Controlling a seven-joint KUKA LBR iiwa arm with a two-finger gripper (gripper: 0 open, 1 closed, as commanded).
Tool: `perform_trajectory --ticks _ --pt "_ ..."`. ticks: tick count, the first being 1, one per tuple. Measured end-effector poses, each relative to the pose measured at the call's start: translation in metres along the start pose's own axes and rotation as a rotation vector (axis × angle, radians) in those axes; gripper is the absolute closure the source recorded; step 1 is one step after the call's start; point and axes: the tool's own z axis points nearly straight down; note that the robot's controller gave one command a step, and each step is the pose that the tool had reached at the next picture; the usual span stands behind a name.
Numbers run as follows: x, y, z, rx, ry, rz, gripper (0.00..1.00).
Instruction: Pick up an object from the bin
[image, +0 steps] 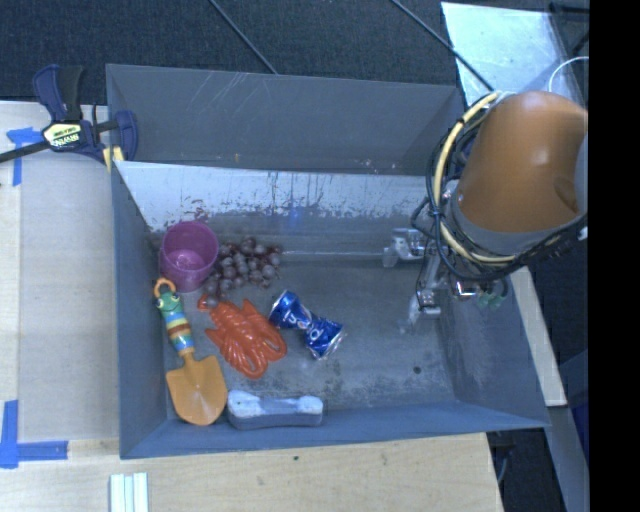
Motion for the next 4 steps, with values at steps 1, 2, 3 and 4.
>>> perform_trajectory --ticks 1,2,3,4 --pt "0.000 0.000 0.000 0.000 0.000 0.000 0.00" --pt "-0.017 0.072 0.074 -0.003 0.001 -0.068 0.00" --pt "-0.018 0.069 0.071 0.000 -0.005 -0.055 0.00" --pt "0.007 0.078 0.121 -0.001 -0.001 -0.043 0.00"
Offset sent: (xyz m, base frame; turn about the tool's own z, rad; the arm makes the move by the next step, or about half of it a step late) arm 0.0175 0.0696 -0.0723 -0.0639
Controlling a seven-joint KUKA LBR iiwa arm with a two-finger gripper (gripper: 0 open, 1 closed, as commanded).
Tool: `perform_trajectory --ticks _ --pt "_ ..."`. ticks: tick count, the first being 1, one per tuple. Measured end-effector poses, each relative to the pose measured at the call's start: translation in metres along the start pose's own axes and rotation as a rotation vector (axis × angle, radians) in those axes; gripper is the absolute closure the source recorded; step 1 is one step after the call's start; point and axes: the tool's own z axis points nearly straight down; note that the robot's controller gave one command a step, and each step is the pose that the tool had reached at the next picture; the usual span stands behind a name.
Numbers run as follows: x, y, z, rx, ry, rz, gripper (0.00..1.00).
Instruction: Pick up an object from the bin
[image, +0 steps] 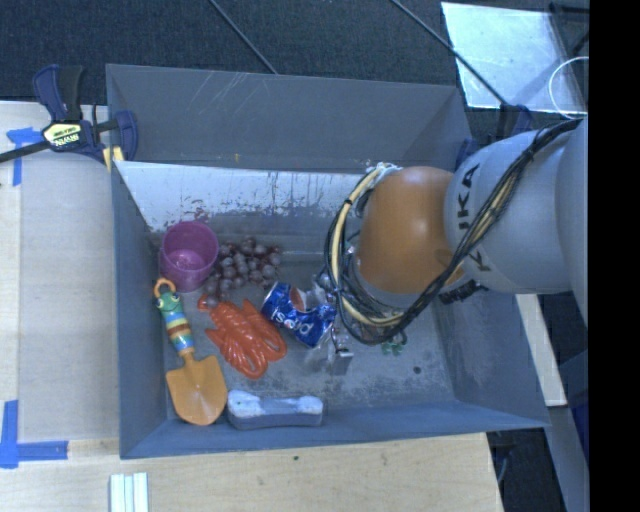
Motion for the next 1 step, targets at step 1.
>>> perform_trajectory --ticks 1 --pt "-0.0570 0.0067 -0.0061 0.002 -0.015 -0.060 0.00"
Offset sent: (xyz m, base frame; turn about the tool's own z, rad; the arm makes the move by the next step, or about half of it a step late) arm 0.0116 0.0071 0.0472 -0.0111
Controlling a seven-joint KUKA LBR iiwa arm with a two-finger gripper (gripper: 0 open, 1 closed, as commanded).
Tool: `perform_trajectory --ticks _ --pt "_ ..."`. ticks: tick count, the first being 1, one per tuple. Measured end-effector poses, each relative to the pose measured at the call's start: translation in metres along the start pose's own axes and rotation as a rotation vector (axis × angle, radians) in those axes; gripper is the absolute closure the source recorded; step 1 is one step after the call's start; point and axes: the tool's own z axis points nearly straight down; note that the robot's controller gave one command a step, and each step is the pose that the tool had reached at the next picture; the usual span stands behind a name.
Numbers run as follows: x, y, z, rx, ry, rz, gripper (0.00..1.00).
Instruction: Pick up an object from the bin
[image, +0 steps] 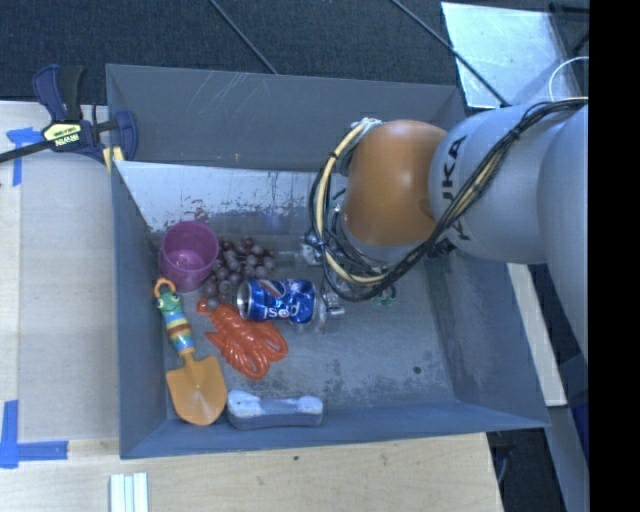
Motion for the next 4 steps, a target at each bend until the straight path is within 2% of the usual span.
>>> perform_trajectory --ticks 1,2,3,4 --pt "0.021 0.001 -0.016 -0.001 0.010 0.023 0.00" --pt "-0.044 0.000 0.028 -0.001 0.000 -0.259 0.00" --pt "-0.024 0.008 0.030 -0.001 -0.001 -0.182 0.00" --pt "-0.004 0.017 0.033 -0.003 0.005 -0.043 0.00"
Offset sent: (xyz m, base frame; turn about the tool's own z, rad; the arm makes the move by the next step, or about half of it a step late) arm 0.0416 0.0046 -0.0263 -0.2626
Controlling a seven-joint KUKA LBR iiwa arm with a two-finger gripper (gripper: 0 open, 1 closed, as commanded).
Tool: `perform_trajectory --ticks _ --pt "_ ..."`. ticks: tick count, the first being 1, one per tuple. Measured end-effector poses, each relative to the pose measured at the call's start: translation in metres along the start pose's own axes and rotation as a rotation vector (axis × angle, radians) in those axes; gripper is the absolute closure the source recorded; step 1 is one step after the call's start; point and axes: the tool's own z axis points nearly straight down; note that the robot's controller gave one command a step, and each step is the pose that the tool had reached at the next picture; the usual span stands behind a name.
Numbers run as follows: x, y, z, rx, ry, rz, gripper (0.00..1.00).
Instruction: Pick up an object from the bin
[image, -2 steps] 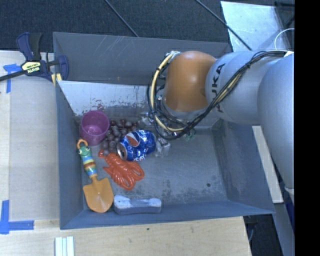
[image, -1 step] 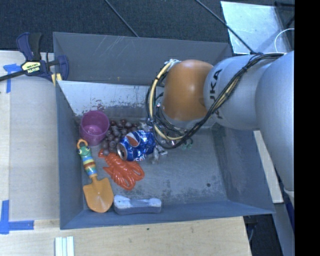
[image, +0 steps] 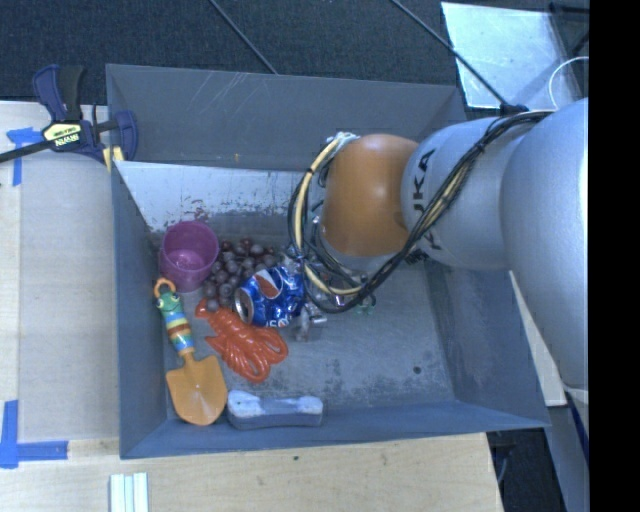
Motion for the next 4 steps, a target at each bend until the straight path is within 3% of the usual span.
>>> perform_trajectory --ticks 1,2,3,4 --pt "-0.054 0.067 -0.068 -0.004 -0.012 0.075 0.00" --pt "-0.007 0.001 -0.007 0.004 0.009 0.052 0.00" --pt "-0.042 0.056 -0.045 -0.007 -0.024 0.059 0.00" --pt "-0.005 0.006 -0.002 0.004 0.003 0.056 0.00"
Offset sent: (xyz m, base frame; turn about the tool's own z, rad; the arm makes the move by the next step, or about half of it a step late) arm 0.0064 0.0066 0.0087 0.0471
